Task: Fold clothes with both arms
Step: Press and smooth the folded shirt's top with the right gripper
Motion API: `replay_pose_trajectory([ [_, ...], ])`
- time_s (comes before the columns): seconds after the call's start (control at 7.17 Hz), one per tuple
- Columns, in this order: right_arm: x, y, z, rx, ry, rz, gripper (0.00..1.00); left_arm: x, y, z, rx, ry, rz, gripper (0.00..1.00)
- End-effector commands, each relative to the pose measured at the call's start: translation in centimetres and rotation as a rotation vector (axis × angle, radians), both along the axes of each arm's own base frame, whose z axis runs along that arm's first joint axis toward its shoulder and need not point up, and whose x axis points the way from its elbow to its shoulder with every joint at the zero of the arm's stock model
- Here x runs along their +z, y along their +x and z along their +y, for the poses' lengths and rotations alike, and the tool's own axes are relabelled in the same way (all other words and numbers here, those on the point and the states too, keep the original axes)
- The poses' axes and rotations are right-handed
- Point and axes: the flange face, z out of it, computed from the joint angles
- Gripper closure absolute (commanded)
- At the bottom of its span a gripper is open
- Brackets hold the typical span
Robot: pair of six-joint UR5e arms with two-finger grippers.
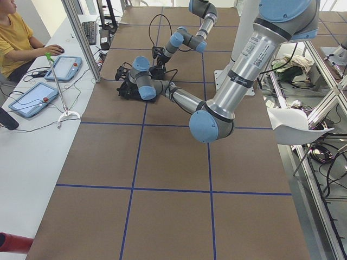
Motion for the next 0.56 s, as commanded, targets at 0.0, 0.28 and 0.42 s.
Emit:
replay_pose_trajectory([
  [0.0,-0.2,2.3,-3.0,0.029,0.018,0.013,1.0,0.1,0.0,0.0,0.0,-0.001,-0.001,0.0],
  [0.28,1.1,5.5,-9.6,0.108,0.0,0.064,1.0,0.1,0.0,0.0,0.0,-0.001,-0.001,0.0],
  [0.42,2.3,5.2,-13.6,0.146,-0.003,0.067,1.0,0.1,0.0,0.0,0.0,-0.001,-0.001,0.0],
])
